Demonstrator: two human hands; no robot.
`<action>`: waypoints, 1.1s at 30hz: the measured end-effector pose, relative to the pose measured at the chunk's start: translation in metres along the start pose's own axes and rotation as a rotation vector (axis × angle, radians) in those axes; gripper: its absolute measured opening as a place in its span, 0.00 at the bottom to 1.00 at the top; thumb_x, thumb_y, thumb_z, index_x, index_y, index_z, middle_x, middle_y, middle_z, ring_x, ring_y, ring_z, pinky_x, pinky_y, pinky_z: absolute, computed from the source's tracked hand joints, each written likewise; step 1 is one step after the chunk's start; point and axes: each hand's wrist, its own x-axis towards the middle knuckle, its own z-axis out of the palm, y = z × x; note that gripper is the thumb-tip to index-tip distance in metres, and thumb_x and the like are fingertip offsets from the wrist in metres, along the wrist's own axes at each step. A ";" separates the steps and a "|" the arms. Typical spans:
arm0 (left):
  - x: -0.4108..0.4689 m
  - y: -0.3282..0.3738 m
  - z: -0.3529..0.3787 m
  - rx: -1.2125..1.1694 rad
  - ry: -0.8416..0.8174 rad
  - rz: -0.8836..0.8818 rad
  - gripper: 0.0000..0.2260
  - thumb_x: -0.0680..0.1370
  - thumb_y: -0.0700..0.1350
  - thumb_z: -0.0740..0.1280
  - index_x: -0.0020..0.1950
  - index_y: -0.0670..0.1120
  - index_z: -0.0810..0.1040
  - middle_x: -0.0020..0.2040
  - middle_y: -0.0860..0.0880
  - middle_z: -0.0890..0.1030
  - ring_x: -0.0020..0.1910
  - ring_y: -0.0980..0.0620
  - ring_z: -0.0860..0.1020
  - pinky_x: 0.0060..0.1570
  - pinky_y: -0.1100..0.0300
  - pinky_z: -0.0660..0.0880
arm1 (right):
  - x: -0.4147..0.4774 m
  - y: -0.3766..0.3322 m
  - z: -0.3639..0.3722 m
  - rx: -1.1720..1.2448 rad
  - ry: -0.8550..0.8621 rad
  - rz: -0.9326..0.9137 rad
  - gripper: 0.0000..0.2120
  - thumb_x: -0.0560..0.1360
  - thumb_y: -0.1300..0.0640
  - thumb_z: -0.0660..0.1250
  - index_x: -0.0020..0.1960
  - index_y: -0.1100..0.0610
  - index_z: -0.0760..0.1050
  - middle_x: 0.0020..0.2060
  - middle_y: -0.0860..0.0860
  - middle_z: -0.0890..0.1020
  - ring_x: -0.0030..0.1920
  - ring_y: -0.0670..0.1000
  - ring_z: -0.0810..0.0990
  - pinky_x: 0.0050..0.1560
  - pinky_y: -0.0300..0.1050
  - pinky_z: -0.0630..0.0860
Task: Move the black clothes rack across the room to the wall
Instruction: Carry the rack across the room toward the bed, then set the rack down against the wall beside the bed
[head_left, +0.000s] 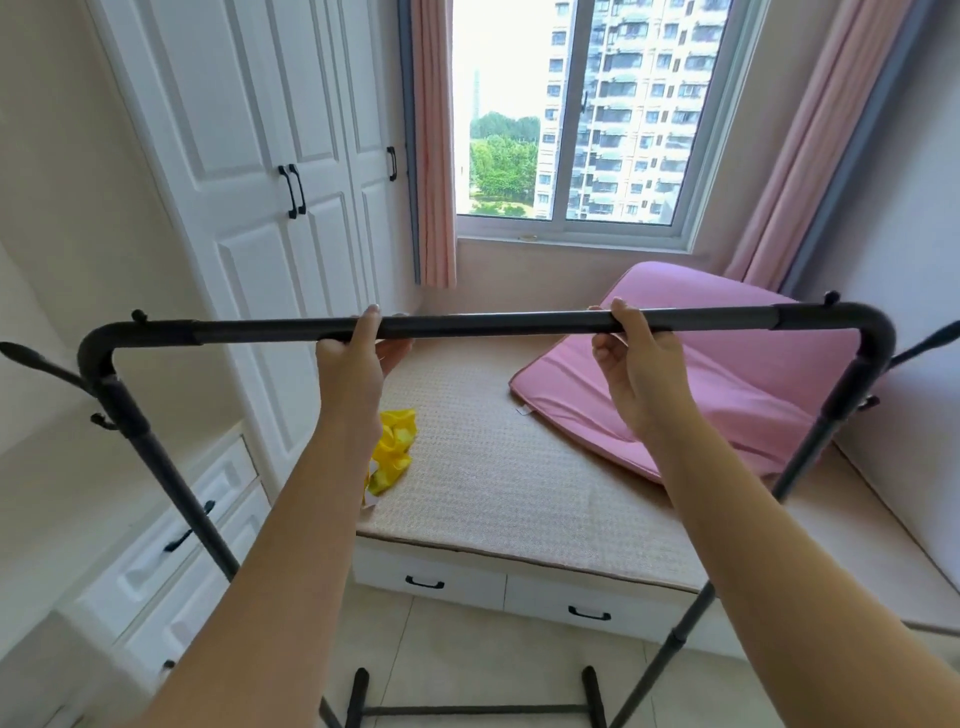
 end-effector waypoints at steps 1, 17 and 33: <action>0.001 0.000 0.000 0.010 0.003 0.001 0.08 0.80 0.44 0.66 0.50 0.39 0.74 0.51 0.39 0.81 0.50 0.45 0.84 0.46 0.61 0.82 | 0.000 0.000 0.000 -0.003 0.002 0.000 0.10 0.78 0.64 0.63 0.38 0.59 0.74 0.25 0.48 0.80 0.23 0.45 0.74 0.28 0.34 0.74; -0.004 -0.063 0.108 -0.015 -0.201 -0.077 0.08 0.79 0.43 0.67 0.48 0.39 0.73 0.50 0.38 0.77 0.43 0.49 0.83 0.43 0.60 0.82 | 0.019 -0.061 -0.090 -0.047 0.198 -0.113 0.11 0.78 0.61 0.65 0.37 0.57 0.76 0.29 0.50 0.82 0.25 0.45 0.76 0.29 0.34 0.75; -0.049 -0.116 0.219 -0.071 -0.404 -0.184 0.09 0.79 0.40 0.66 0.40 0.38 0.77 0.39 0.40 0.83 0.43 0.43 0.85 0.48 0.54 0.82 | 0.023 -0.127 -0.183 -0.079 0.359 -0.229 0.09 0.77 0.60 0.67 0.38 0.58 0.78 0.32 0.51 0.83 0.25 0.44 0.76 0.29 0.33 0.75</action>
